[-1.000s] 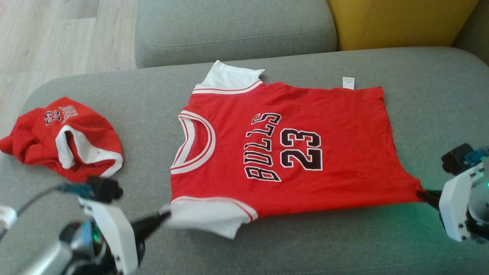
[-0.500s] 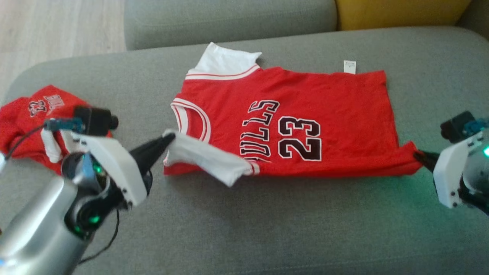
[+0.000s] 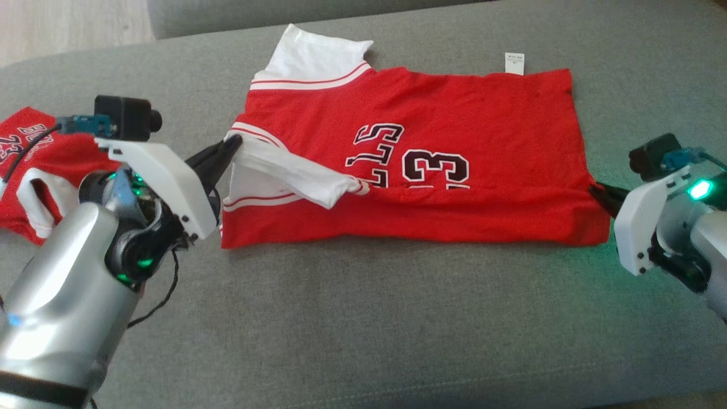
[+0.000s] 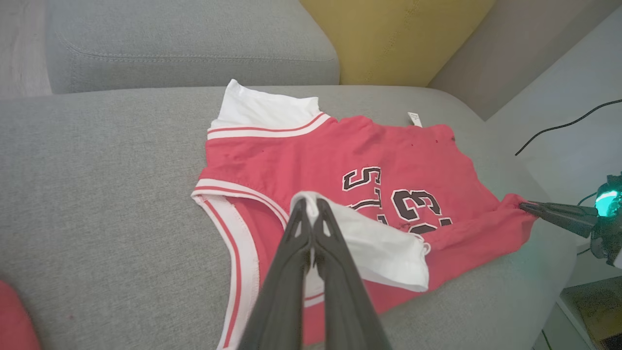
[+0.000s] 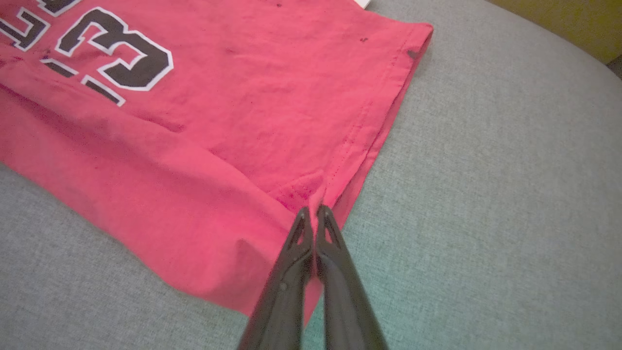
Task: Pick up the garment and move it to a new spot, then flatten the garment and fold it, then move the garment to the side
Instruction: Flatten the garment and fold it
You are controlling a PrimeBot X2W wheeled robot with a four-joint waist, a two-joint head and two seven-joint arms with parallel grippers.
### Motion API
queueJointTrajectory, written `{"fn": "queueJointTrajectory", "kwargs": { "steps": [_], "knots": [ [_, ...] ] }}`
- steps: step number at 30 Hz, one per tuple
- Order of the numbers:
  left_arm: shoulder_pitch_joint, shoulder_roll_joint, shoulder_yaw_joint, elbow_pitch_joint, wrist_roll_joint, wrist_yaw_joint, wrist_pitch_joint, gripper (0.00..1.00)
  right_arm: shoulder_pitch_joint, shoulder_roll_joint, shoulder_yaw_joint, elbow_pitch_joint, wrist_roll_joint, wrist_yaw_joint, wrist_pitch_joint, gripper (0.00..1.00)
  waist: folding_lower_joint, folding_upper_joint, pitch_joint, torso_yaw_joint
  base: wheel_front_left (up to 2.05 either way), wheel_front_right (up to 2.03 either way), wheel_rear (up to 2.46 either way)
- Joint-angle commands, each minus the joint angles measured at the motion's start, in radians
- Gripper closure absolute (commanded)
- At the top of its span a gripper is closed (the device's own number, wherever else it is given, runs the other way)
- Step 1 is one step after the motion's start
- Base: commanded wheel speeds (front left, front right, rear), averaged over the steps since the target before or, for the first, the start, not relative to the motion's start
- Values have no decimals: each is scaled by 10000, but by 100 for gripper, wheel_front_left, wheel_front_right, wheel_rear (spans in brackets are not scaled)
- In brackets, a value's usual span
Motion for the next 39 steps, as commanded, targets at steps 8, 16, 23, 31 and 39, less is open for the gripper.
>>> {"fn": "queueJointTrajectory", "kwargs": {
  "steps": [8, 16, 23, 31, 39],
  "knots": [
    [-1517, -160, 235, 1181, 553, -116, -697, 0, -628, 216, -150, 666, -125, -7, -756, 62, 0, 0, 433, -139, 0, 0, 0],
    [-1842, -764, 561, 2384, 1065, 363, -2793, 0, -599, 774, -1033, 1433, 485, -7, -1988, 0, 0, 0, 364, -149, 0, 0, 0],
    [-1017, -1377, 1552, 2308, 618, 860, -5024, 0, -280, 1166, -2291, 1787, 322, -7, -4194, 0, 0, 0, -151, -2, 0, 0, 0],
    [961, -1888, 2354, 1118, 863, 1423, -5608, 0, 1011, 1622, -5415, 356, -1400, -7, -4554, 0, 0, 0, -793, 141, 0, 0, 0],
    [3017, -2556, 2714, 73, 2083, 1643, -5622, 0, 3871, 2804, -8451, -1739, -3998, -7, -4557, 0, 0, 0, -1388, 206, 0, 0, 0]
  ]
}}
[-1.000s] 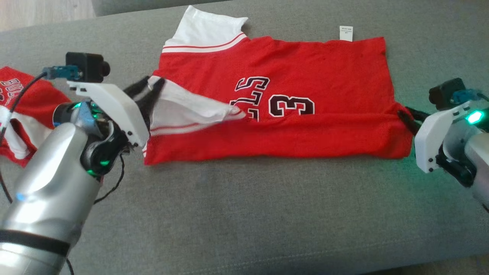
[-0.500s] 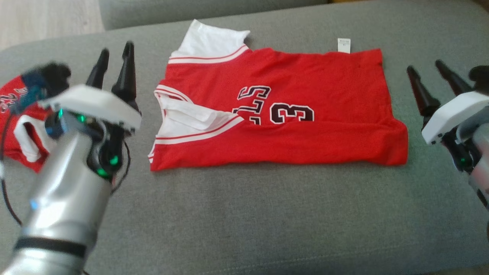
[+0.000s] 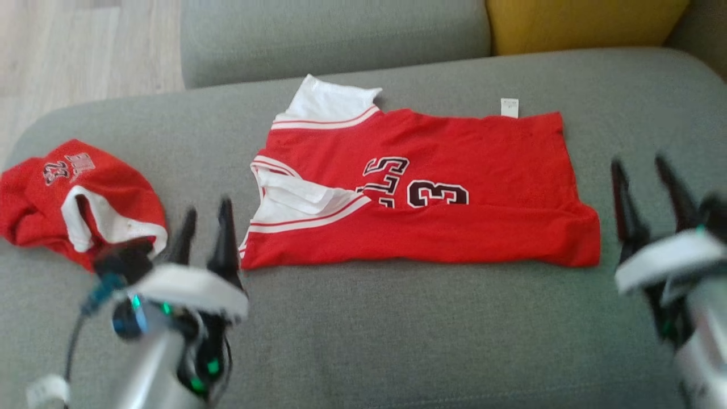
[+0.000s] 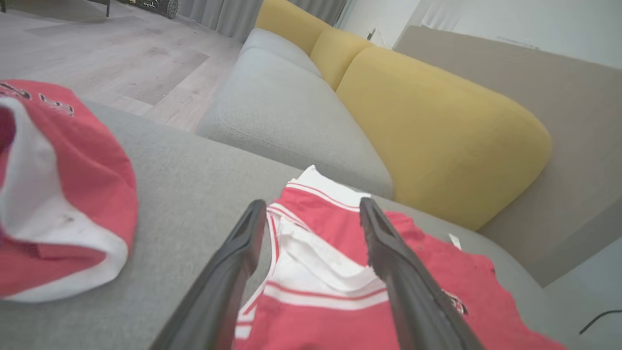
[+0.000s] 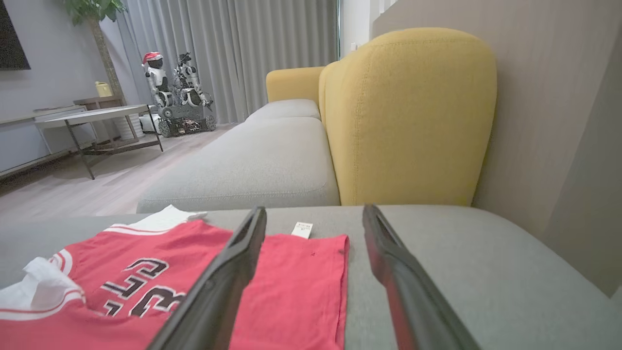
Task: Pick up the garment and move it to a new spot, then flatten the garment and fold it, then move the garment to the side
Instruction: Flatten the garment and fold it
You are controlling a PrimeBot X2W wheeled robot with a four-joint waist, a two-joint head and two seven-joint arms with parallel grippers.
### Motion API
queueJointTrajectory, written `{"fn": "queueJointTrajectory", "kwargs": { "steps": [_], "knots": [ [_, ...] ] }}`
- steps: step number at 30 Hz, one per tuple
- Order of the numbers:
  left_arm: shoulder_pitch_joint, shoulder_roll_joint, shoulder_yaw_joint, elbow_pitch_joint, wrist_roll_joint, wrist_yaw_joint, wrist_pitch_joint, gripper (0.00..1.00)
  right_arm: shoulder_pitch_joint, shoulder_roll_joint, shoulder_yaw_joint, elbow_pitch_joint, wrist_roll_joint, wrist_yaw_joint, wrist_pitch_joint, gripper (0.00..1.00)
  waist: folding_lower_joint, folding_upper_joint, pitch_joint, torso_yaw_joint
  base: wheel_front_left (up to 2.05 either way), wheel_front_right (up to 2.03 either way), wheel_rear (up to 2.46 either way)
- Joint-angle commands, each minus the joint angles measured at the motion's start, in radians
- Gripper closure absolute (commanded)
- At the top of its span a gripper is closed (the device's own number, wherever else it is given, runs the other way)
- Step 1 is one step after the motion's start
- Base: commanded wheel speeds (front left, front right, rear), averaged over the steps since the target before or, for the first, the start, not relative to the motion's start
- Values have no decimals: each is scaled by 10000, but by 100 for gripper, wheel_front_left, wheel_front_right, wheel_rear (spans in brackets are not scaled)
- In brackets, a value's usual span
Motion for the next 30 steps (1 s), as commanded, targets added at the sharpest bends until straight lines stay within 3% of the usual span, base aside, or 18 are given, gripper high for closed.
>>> {"fn": "queueJointTrajectory", "kwargs": {
  "steps": [1, 7, 16, 25, 30],
  "knots": [
    [-324, 100, 400, -341, 115, 53, -119, 0, -86, -14, 22, -389, -124, -7, -107, 0, 0, 0, -96, -18, 0, 0, 0],
    [348, -304, 665, -321, 873, 13, -120, 0, 1220, 1001, -1078, -1625, -1349, -7, 84, 0, 0, 0, -102, -261, 0, 0, 0],
    [50, -419, 694, 518, 1694, -82, -121, 0, 1722, 1555, -1585, -3073, -2001, -7, 817, 0, 0, 0, 87, -679, 0, 0, 0],
    [-771, -253, 337, 2116, 2222, 333, 275, 0, 1822, 1755, -1641, -3701, -2163, -7, 1129, 0, 0, 0, 413, -997, 0, 0, 0],
    [-1303, 26, 50, 3139, 2770, 856, 696, 0, 1729, 1864, -1760, -3863, -2211, -7, 1116, 0, 0, 0, 641, -1167, 0, 0, 0]
  ]
}}
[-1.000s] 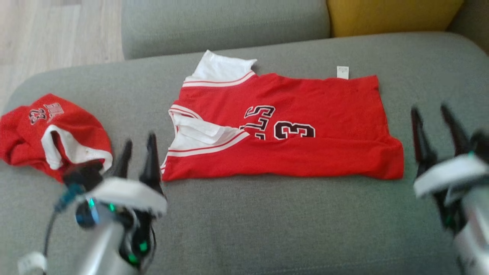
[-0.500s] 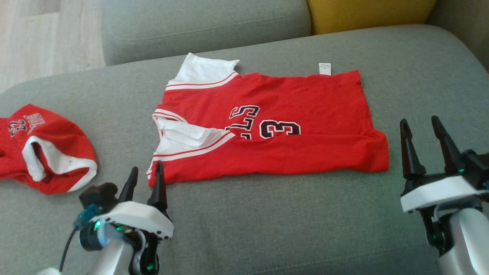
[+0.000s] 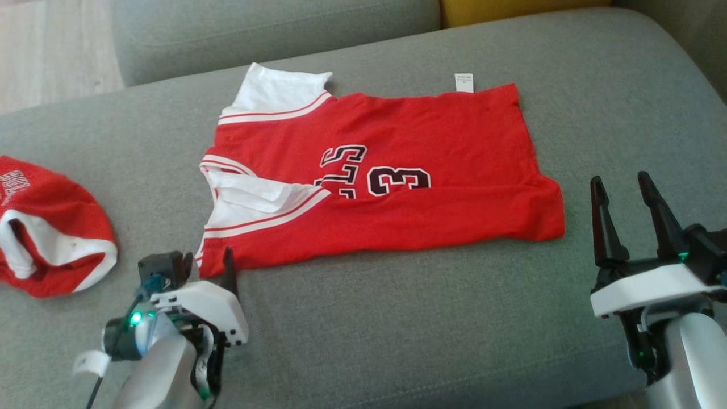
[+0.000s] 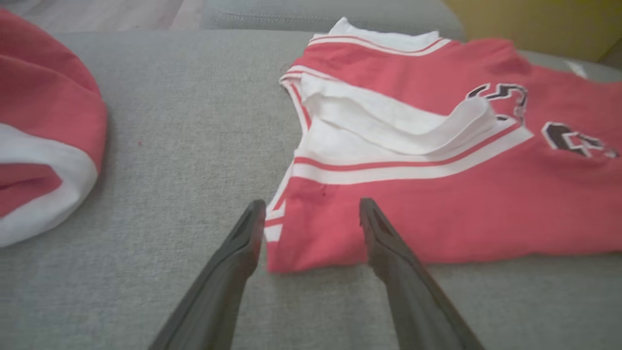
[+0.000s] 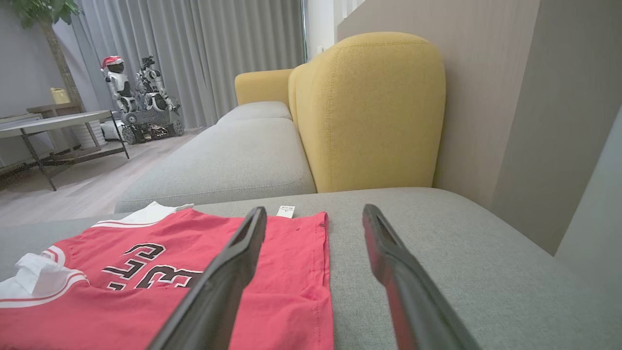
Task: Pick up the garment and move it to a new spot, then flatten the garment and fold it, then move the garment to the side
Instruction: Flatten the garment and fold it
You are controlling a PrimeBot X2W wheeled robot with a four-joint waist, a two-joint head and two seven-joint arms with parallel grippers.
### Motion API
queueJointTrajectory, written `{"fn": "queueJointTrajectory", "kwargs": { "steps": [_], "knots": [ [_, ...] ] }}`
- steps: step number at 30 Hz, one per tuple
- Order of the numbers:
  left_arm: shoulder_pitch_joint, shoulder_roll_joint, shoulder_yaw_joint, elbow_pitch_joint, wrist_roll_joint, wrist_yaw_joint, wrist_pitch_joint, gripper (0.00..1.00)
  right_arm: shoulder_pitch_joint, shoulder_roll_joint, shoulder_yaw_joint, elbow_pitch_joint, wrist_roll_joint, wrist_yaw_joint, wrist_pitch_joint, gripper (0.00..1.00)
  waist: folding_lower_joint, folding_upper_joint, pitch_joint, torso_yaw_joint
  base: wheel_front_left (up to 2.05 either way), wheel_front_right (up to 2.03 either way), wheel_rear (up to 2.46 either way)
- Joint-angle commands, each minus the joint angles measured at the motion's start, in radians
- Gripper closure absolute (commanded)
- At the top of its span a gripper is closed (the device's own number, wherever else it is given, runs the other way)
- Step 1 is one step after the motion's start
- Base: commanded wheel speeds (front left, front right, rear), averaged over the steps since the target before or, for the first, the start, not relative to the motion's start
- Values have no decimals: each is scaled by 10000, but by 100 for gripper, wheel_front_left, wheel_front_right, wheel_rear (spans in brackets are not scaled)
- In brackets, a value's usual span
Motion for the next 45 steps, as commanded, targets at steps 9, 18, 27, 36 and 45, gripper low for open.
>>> {"fn": "queueJointTrajectory", "kwargs": {
  "steps": [9, 18, 27, 36, 45],
  "knots": [
    [-1259, 507, -241, 1314, 548, 159, 610, 0, -409, 143, 27, -478, -168, -7, -113, 0, 0, 0, 354, -299, 0, 0, 0],
    [-1532, 305, -351, 1645, 271, -499, 489, 100, -466, 277, -340, -350, -337, -7, -69, 0, 0, 0, 393, -265, 0, 0, 0],
    [-1675, 226, 132, 714, 53, -368, -698, 100, -513, 730, -969, 250, -555, -7, 465, 0, 0, 0, 396, 168, 0, 0, 0],
    [-1189, 175, 191, -832, 227, -362, -835, 100, -958, 1172, -1610, 1429, -356, -7, 1304, 0, 0, 0, 445, 628, 0, 0, 0],
    [-947, 210, -100, -1592, 282, -421, -691, 100, -1935, 1286, -1907, 3095, -280, -7, 2069, 0, 0, 0, 774, 820, 0, 0, 0]
  ]
}}
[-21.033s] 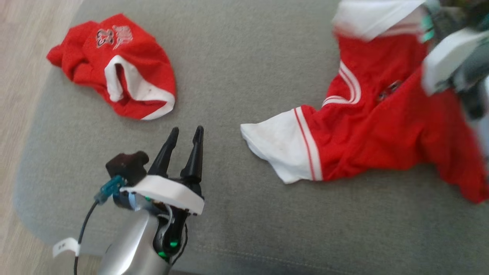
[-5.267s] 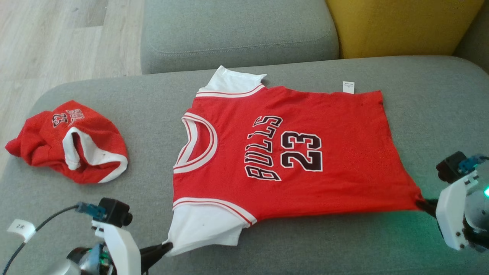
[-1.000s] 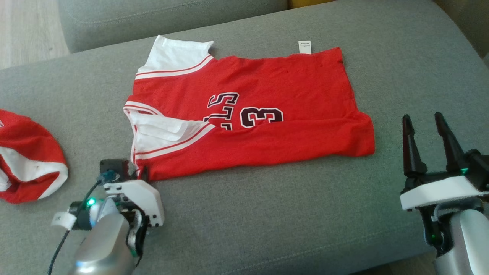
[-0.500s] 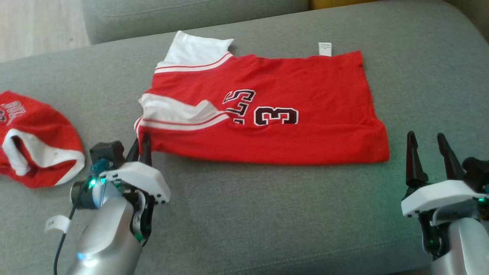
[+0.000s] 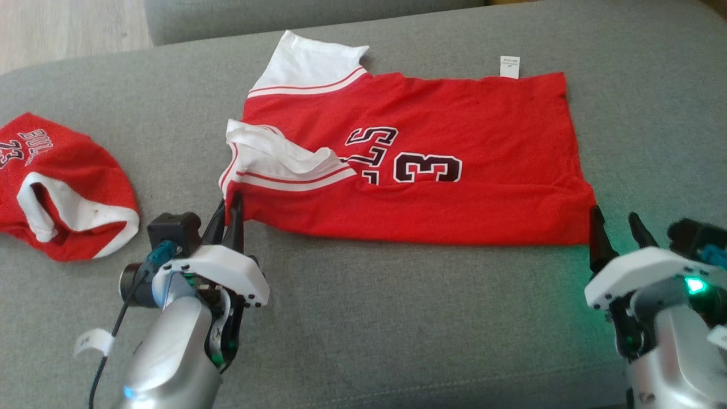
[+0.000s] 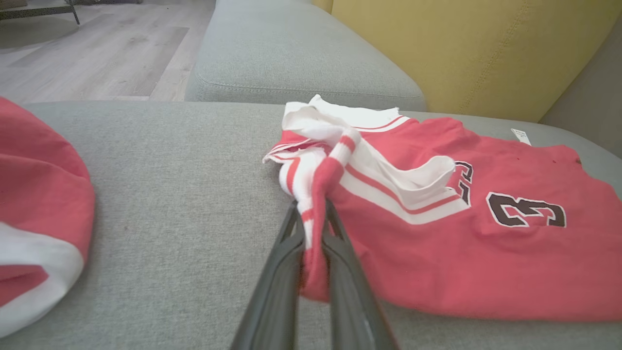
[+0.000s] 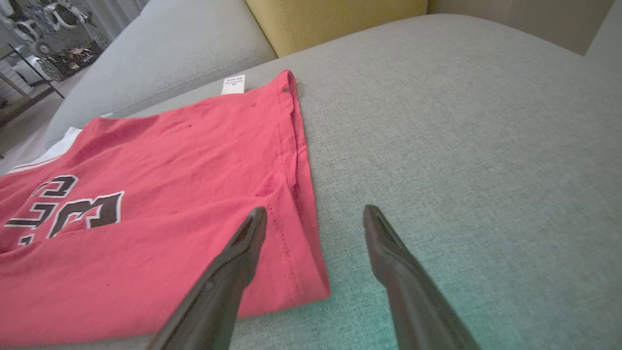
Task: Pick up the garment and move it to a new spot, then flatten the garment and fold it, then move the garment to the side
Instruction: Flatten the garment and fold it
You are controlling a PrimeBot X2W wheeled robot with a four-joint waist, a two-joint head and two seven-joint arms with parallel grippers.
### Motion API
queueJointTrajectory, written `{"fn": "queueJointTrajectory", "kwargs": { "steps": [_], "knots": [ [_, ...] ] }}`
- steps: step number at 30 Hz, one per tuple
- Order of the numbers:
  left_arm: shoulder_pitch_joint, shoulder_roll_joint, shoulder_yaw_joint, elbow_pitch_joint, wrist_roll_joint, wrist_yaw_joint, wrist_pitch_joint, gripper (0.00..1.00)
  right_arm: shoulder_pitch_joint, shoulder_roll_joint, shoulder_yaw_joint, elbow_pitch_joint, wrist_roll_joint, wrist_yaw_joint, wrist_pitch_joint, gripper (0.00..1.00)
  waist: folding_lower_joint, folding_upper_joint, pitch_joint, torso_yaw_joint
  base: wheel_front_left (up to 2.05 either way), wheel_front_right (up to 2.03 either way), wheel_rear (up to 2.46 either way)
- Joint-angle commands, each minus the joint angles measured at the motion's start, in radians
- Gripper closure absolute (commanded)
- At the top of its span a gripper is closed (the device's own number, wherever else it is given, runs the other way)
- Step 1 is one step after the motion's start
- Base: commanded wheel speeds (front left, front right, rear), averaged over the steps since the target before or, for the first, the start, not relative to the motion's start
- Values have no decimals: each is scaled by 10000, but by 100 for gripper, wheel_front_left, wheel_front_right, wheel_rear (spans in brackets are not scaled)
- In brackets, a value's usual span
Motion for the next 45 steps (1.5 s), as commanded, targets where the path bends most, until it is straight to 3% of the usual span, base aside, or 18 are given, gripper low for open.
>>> {"fn": "queueJointTrajectory", "kwargs": {
  "steps": [1, 11, 12, 13, 31, 38, 45],
  "knots": [
    [-283, 243, 299, -440, 80, -1, 12, 100, -639, -20, 204, -27, -165, -7, 80, 0, 0, 0, 122, 46, 0, 0, 0],
    [-385, 326, 166, -828, 90, 18, 167, 100, -1463, -33, 508, 1158, -634, -7, 401, 0, 0, 0, 525, 213, 0, 0, 0],
    [-397, 339, 164, -837, 83, 19, 175, 100, -1515, -44, 598, 1235, -580, -7, 422, 4, 0, 0, 546, 226, 0, 0, 0],
    [-408, 352, 164, -840, 76, 25, 181, 100, -1561, -66, 656, 1292, -517, -7, 416, 98, 0, 0, 562, 239, 0, 0, 0],
    [143, 733, 10, -603, -75, 16, 447, 100, -1342, -1753, 1729, 1131, -27, -7, 625, 100, 0, 0, -182, 300, 0, 0, 0],
    [908, 1038, -263, -923, -103, -53, 944, 100, -732, -2601, 2348, 748, 511, -7, 1504, 100, 0, 0, -827, 431, 0, 0, 0],
    [2033, 1368, -711, -1813, -271, -191, 2036, 100, 222, -3586, 2898, 150, 1403, -7, 3064, 100, 0, 0, -1526, 571, 0, 0, 0]
  ]
}}
